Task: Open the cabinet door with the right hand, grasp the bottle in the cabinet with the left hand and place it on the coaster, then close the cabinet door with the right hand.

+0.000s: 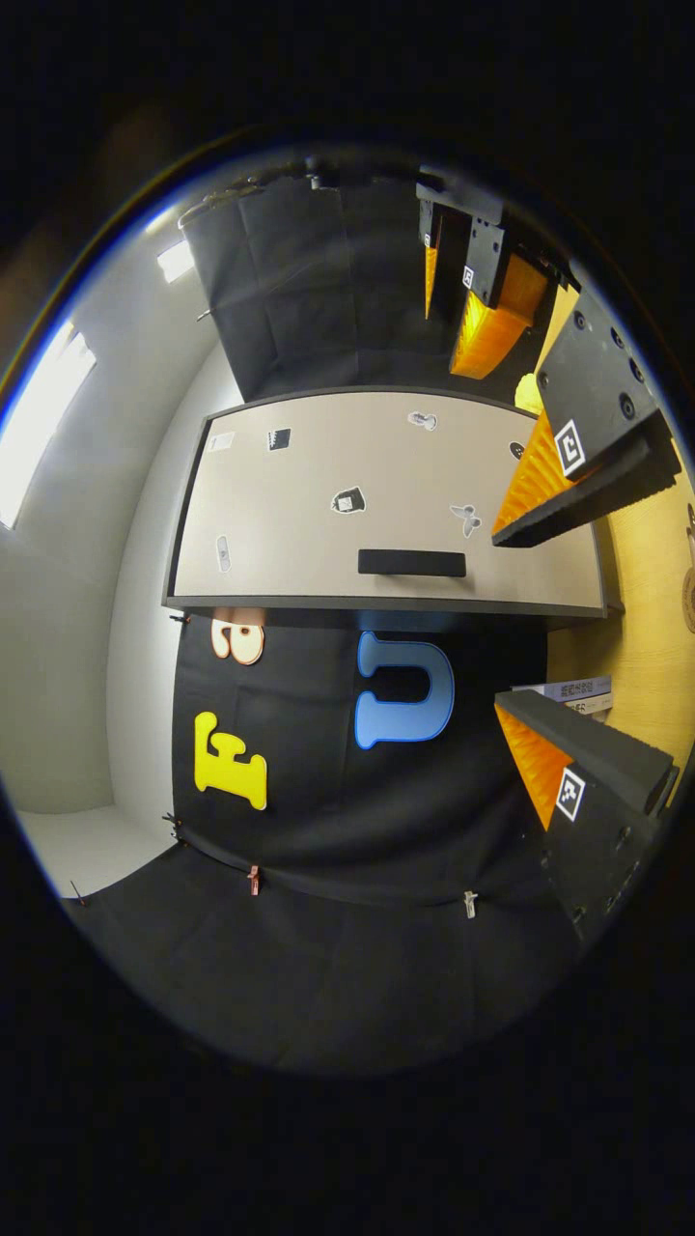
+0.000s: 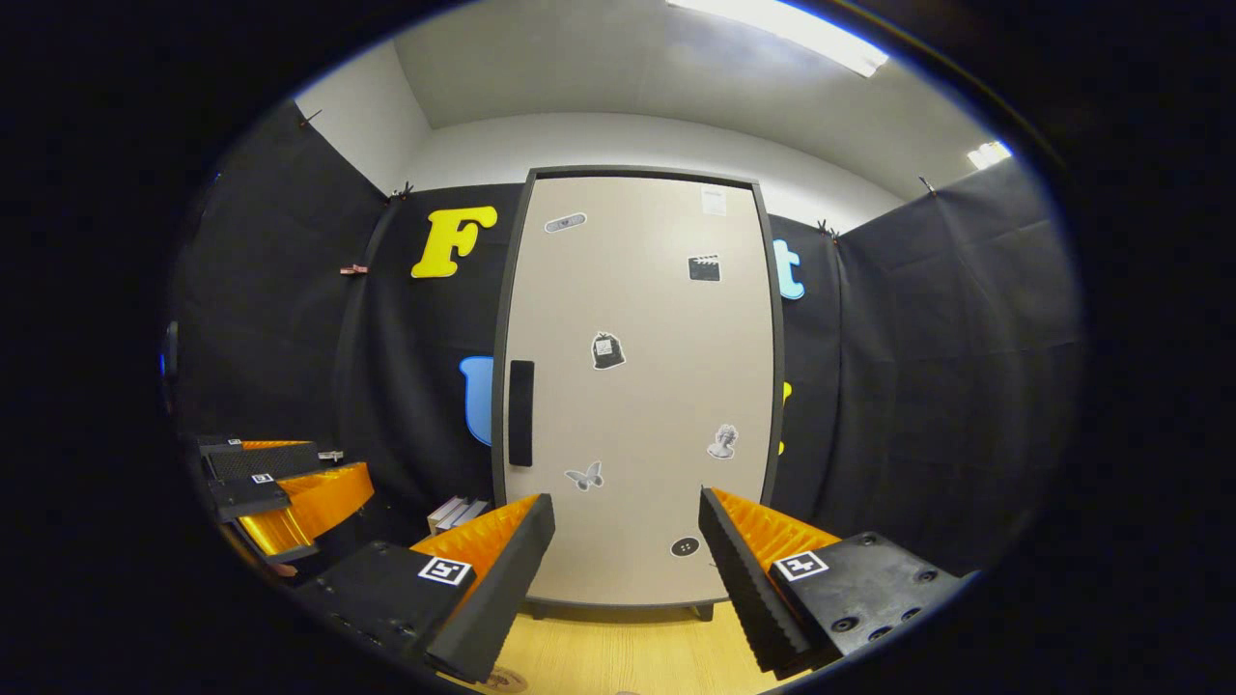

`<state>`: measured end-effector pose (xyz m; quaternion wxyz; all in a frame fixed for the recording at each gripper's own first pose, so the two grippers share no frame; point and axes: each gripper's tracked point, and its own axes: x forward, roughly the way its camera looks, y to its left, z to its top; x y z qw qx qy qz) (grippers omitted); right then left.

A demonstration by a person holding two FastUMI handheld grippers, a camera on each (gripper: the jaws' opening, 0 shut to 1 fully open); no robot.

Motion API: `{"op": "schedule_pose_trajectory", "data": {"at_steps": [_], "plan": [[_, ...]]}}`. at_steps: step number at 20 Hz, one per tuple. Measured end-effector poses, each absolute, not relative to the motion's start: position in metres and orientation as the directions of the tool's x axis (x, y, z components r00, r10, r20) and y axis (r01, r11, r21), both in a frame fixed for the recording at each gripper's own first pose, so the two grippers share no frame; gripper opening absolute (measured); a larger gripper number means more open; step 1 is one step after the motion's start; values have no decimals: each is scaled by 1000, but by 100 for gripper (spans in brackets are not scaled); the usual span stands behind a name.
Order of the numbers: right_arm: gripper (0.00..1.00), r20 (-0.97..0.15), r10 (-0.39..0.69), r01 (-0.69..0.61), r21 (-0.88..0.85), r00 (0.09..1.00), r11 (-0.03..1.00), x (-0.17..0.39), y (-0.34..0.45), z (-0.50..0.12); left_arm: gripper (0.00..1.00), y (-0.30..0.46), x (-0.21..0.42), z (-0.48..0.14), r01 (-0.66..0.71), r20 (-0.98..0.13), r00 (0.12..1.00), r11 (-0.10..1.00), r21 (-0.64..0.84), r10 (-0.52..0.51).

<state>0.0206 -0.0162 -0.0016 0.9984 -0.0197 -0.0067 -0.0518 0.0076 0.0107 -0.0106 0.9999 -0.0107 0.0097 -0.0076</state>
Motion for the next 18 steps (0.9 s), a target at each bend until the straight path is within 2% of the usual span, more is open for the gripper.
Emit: {"op": "schedule_pose_trajectory", "data": {"at_steps": [10,14,18], "plan": [[97,49,-63,64,-20,997,998,33,3,8,94,25,7,-14,-24,-15,1000,999,-33,24],[97,85,7,-3,-45,996,999,40,21,12,94,25,9,-16,-15,-17,1000,999,-33,14],[98,51,59,-59,3,997,998,47,41,5,94,29,13,-20,-15,-26,1000,1000,-26,14]]}}
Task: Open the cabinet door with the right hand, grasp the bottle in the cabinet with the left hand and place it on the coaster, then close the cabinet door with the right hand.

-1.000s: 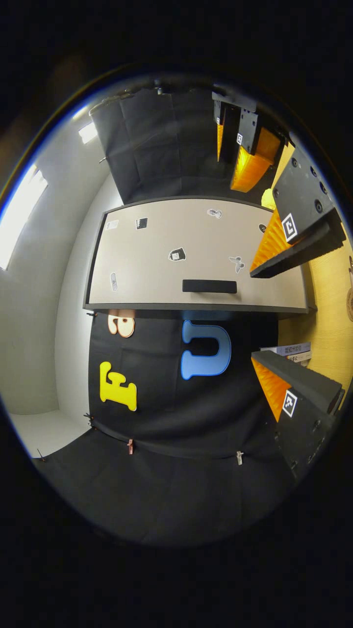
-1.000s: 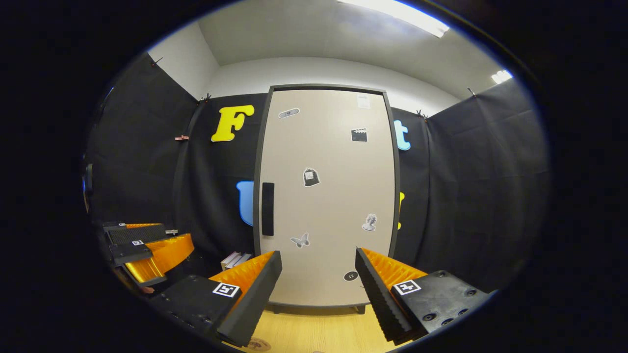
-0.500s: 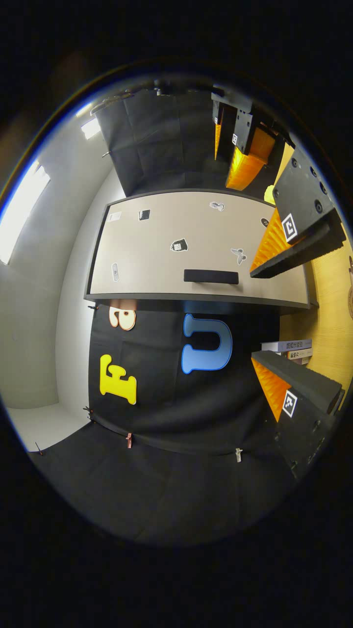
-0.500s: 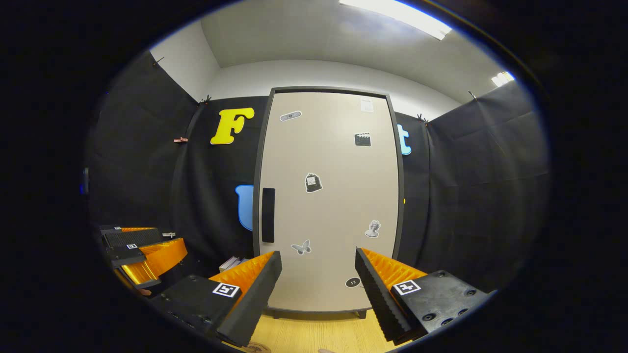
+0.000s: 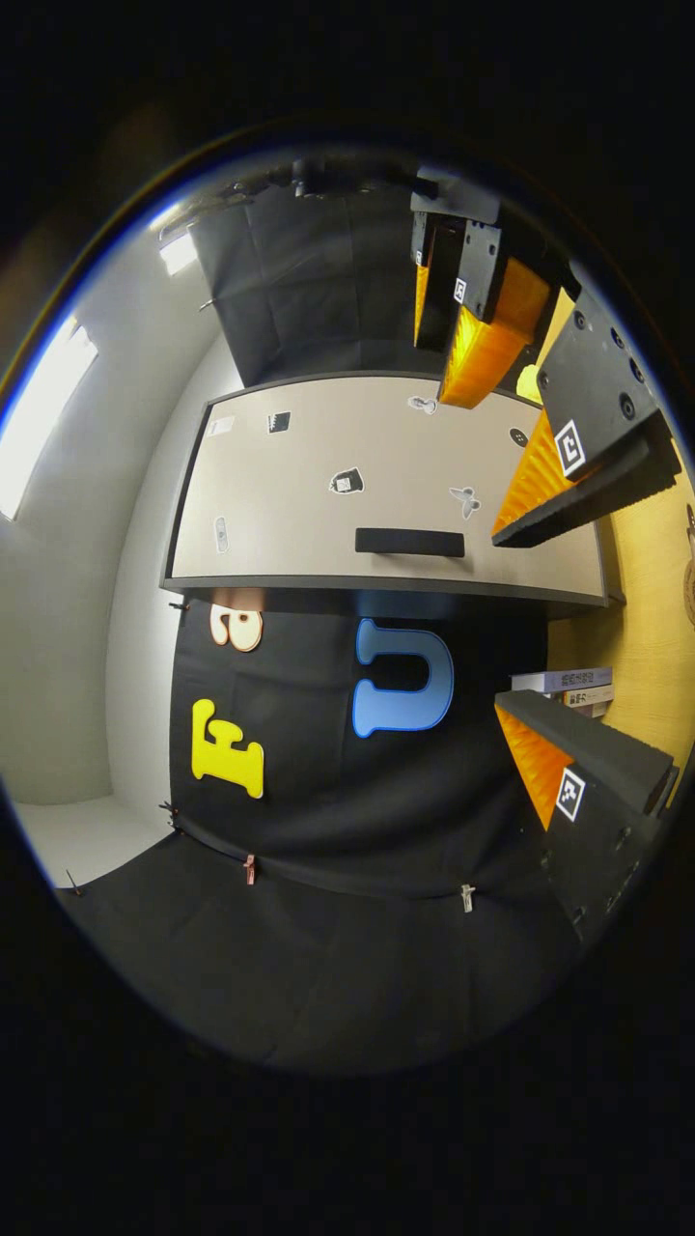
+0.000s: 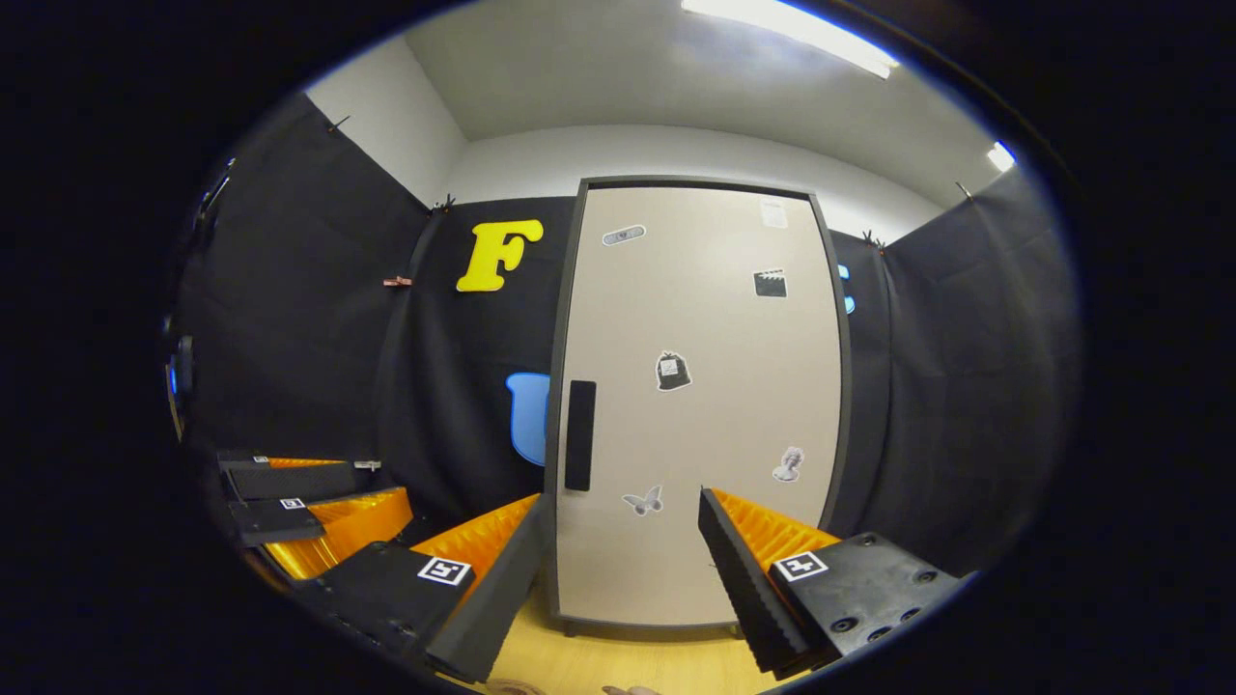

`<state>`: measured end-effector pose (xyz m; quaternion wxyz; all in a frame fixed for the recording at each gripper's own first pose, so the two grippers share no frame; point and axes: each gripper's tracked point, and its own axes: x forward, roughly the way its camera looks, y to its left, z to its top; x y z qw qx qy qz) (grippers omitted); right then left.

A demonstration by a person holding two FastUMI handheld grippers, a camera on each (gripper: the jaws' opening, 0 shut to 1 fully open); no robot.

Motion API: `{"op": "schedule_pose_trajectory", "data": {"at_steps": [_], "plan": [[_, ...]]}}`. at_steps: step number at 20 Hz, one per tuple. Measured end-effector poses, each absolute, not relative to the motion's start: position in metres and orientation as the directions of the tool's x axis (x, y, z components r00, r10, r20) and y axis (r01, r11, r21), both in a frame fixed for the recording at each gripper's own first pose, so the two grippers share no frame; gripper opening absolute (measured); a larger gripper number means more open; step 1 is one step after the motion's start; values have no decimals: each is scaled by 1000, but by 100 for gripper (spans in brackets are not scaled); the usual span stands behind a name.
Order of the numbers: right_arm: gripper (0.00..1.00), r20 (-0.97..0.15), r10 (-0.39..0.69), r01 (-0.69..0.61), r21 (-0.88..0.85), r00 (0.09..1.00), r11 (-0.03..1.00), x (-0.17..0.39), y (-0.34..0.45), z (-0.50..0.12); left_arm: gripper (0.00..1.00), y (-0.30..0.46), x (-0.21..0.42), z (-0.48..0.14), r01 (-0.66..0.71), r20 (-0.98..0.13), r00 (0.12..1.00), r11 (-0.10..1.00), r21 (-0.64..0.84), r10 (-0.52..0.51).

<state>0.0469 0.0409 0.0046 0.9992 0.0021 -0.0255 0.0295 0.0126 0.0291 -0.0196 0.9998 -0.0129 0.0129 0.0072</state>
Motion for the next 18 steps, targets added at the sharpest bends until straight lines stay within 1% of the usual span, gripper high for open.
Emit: {"op": "schedule_pose_trajectory", "data": {"at_steps": [5,12,18], "plan": [[97,69,31,-33,17,997,999,68,39,11,94,41,18,-28,-32,-44,999,999,-22,31],[97,107,44,-51,69,993,996,114,58,25,94,53,26,-45,-40,-85,996,998,-46,36],[97,66,59,-64,70,996,995,162,80,10,94,74,27,-63,-80,-118,990,996,-33,76]]}}
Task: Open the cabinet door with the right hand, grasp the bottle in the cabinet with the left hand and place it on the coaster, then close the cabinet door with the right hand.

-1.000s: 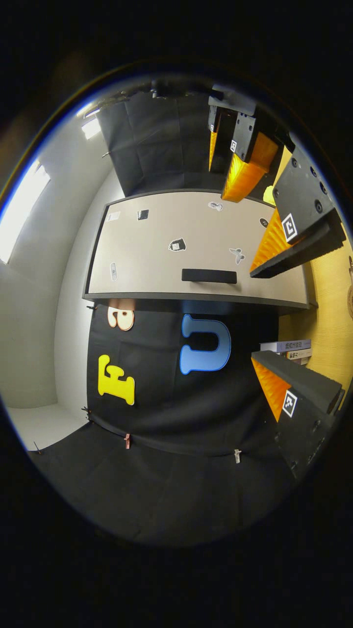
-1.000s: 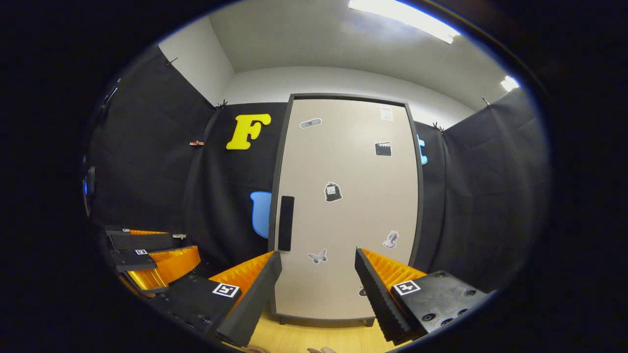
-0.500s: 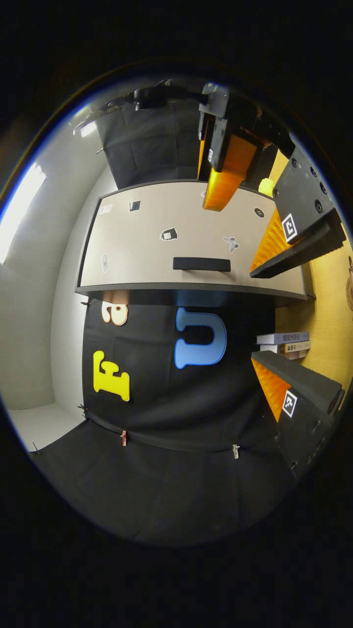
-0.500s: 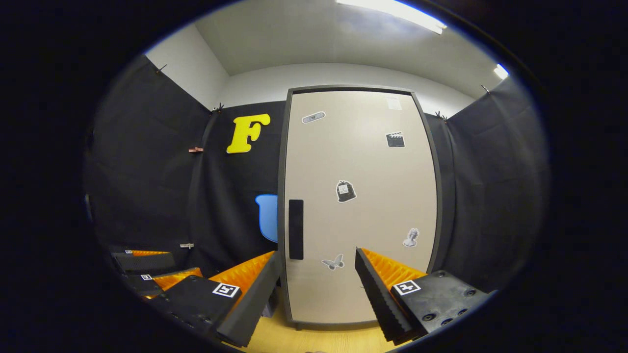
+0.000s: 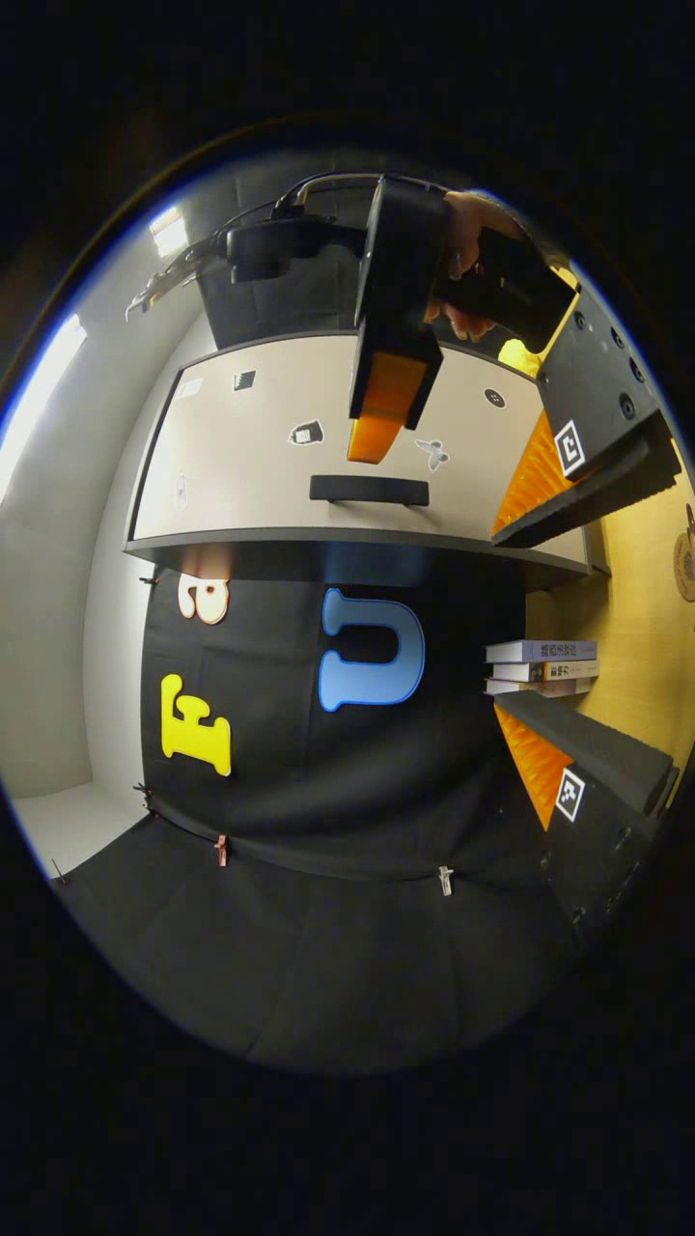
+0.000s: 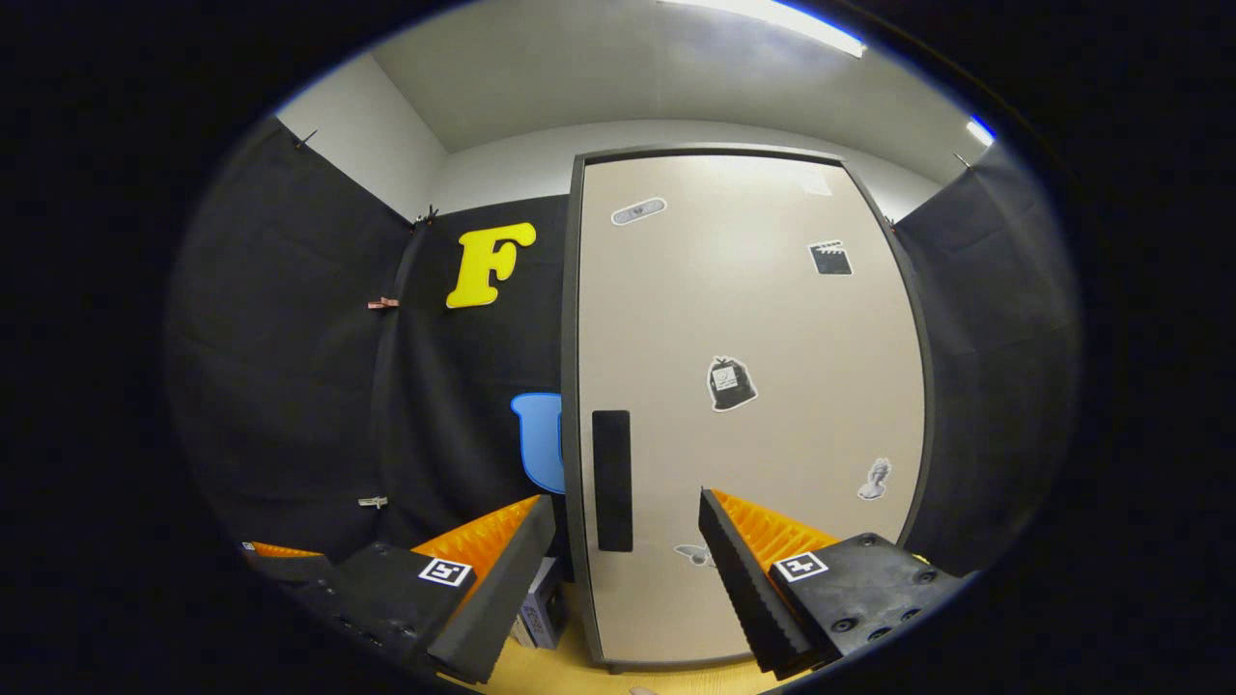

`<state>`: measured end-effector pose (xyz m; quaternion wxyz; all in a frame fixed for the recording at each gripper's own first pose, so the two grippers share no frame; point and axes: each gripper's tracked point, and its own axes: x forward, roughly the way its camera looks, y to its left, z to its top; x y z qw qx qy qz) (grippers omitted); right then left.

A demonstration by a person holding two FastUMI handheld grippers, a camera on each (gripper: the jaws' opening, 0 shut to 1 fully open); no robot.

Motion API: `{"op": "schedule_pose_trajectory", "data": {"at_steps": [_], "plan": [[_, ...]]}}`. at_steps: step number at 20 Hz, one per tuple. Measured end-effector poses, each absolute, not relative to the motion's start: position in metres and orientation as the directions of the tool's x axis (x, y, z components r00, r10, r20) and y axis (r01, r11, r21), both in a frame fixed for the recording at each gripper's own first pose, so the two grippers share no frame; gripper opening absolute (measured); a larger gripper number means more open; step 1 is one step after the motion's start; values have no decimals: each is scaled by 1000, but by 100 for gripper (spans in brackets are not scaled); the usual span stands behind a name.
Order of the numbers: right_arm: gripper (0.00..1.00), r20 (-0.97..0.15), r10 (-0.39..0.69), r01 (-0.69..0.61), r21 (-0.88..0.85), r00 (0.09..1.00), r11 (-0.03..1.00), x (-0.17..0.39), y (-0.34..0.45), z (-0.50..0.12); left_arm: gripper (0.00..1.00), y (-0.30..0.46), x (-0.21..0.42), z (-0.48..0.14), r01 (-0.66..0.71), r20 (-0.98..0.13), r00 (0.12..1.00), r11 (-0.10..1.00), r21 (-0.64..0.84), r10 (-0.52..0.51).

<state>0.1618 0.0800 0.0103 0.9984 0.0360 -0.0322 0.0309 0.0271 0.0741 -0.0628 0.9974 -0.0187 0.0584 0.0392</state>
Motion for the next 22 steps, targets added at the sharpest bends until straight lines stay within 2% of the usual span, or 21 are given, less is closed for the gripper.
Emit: {"op": "schedule_pose_trajectory", "data": {"at_steps": [10,11,12,14,18,19,20,22], "plan": [[97,72,19,-24,58,997,998,224,94,-4,94,119,26,-88,-145,-169,976,989,-22,139],[97,73,19,-23,53,997,998,229,96,-6,91,121,26,-89,-146,-167,976,989,-26,139],[97,75,14,-17,50,997,999,234,97,-7,94,124,26,-90,-146,-168,976,989,-29,139],[97,72,-8,5,47,997,999,243,95,-11,94,131,23,-90,-155,-166,975,988,-23,149],[90,45,-42,40,54,998,998,255,90,-21,94,142,19,-88,-168,-145,976,986,-24,163],[80,40,-50,47,57,998,997,259,88,-23,94,144,18,-87,-171,-145,976,985,-31,165],[76,41,-59,56,55,997,997,261,86,-24,94,146,17,-88,-174,-146,975,984,-34,168],[61,54,-67,65,41,996,997,262,85,-22,94,150,17,-90,-184,-152,972,983,-29,177]]}}
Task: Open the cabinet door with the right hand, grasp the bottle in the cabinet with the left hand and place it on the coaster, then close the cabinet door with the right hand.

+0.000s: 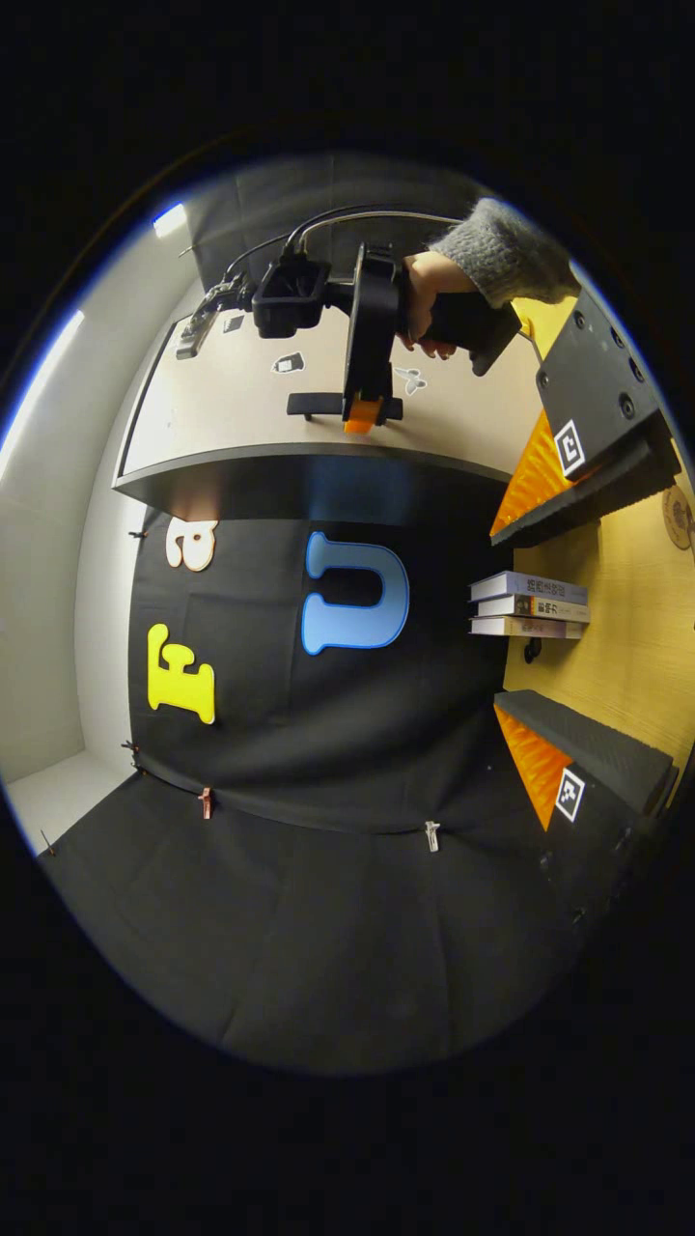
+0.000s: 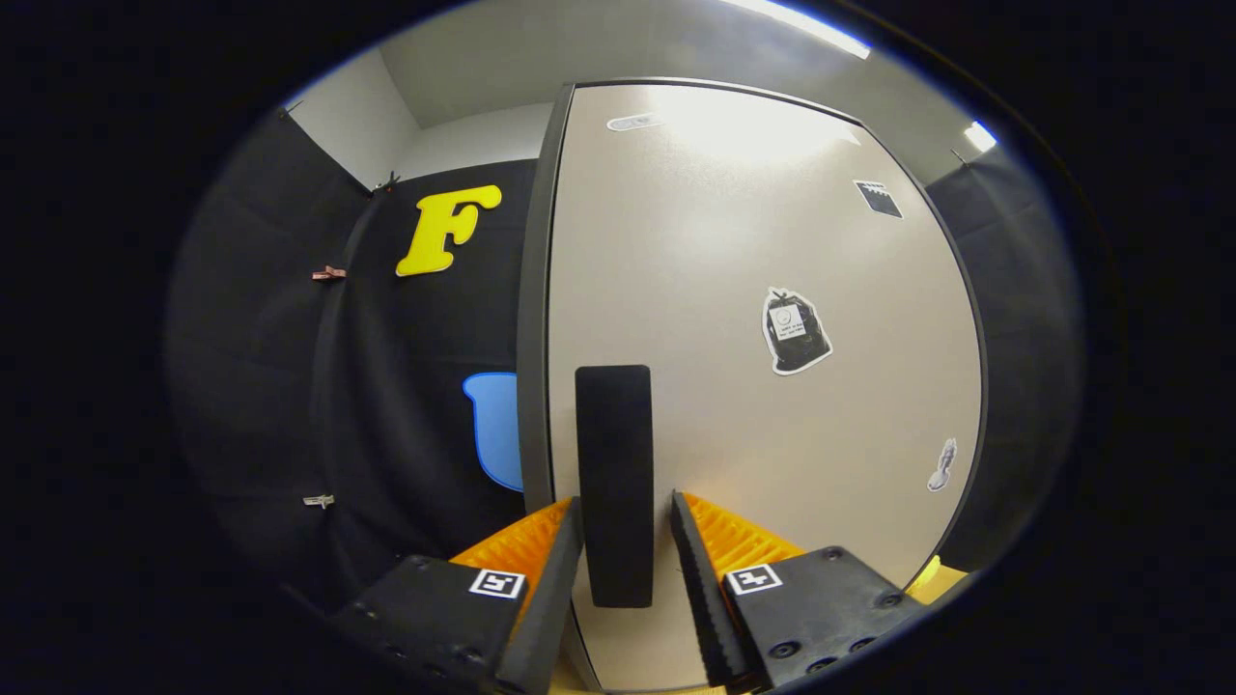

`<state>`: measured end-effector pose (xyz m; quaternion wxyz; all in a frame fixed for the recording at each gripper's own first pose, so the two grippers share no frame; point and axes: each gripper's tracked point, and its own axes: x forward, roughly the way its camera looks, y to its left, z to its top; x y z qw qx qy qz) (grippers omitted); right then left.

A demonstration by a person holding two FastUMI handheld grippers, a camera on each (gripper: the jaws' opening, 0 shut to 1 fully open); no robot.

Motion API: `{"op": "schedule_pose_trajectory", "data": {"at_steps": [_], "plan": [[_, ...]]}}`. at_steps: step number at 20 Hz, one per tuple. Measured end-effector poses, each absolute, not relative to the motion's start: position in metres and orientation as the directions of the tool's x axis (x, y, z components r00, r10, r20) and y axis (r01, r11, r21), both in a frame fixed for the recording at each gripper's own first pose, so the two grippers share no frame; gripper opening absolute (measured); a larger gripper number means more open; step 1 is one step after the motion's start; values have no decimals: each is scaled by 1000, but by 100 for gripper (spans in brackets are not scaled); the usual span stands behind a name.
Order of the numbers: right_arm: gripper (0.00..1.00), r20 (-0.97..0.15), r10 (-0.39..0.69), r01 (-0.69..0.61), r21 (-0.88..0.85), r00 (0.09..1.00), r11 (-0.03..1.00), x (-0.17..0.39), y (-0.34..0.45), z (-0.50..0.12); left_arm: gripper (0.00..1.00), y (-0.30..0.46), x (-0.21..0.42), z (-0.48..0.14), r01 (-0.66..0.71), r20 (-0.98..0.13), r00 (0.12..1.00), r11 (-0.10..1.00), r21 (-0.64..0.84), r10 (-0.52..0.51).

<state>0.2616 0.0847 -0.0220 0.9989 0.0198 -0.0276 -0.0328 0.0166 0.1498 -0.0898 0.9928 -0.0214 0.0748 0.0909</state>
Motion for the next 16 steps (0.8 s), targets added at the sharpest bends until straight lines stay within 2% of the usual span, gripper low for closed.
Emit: {"op": "schedule_pose_trajectory", "data": {"at_steps": [1,3,5,6,7,16], "plan": [[55,58,-55,54,34,997,998,252,87,-16,94,151,16,-91,-188,-158,971,982,-24,182],[35,69,-84,84,8,994,996,262,87,-21,94,152,13,-92,-195,-165,968,980,-21,190],[23,66,-81,81,9,994,997,261,88,-22,94,152,9,-92,-203,-167,966,979,-23,197],[23,54,-78,77,18,995,997,258,86,-20,94,152,5,-92,-207,-168,965,978,-23,201],[13,47,-63,62,14,997,998,260,88,-22,94,152,2,-91,-211,-168,964,977,-22,204],[13,15,14,-14,14,1000,1000,226,90,-21,94,136,-15,-80,-191,-156,971,981,-42,182]]}}
